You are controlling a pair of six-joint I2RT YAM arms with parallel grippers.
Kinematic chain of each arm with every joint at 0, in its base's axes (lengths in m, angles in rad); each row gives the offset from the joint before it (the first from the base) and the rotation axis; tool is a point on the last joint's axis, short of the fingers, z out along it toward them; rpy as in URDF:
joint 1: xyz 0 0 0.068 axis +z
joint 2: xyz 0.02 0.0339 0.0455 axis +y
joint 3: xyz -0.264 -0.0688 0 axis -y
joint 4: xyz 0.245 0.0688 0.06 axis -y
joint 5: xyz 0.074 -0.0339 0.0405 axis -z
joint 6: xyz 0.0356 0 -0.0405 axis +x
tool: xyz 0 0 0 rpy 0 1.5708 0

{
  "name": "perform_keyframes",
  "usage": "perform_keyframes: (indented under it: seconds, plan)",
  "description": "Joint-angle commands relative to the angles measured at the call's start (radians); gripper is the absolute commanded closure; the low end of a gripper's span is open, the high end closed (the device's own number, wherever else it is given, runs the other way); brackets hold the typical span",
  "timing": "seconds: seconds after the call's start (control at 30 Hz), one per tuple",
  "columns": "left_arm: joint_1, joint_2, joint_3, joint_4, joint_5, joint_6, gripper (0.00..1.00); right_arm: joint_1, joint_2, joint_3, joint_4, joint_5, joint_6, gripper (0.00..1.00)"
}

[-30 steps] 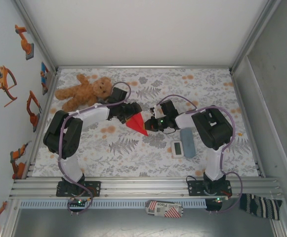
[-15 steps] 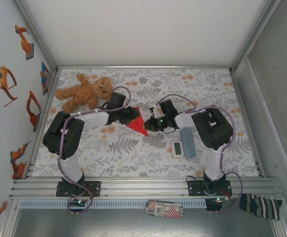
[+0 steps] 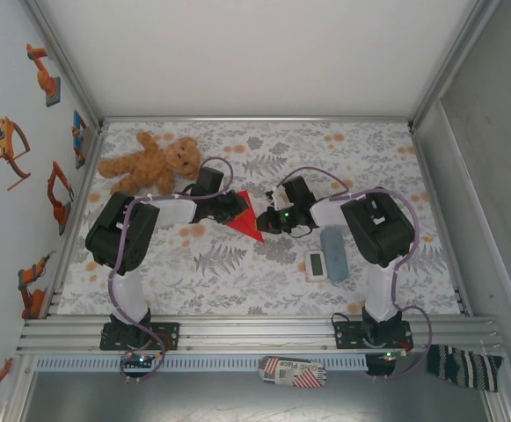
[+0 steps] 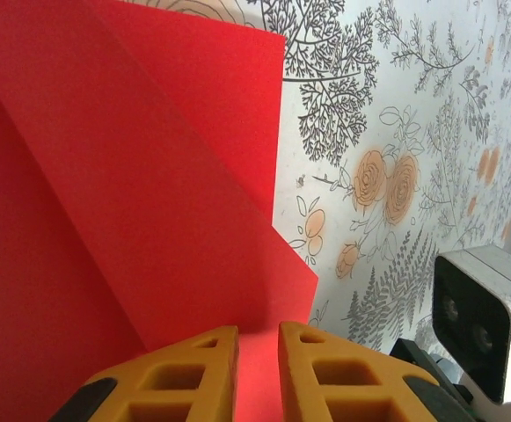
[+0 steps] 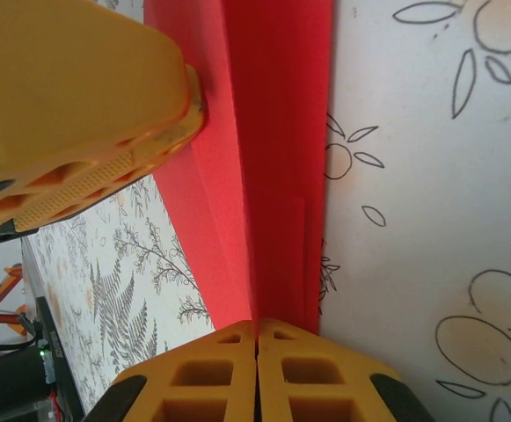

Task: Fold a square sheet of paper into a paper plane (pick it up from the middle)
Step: Fourth fold the wing at the center of the table.

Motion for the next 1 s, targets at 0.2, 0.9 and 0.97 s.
perform_keyframes:
  seconds: [0.2,0.9,0.97]
  plan:
    - [0.016,0.017,-0.011,-0.024,-0.024,-0.031,0.83,0.011,0.091,-0.029,-0.129,0.148,-0.038,0.9]
    - [0.019,0.034,0.034,-0.017,0.013,-0.001,0.81,0.011,0.089,-0.041,-0.115,0.138,-0.038,0.88]
    - [0.019,0.037,0.035,-0.022,0.014,0.003,0.81,0.011,0.088,-0.042,-0.115,0.135,-0.038,0.87]
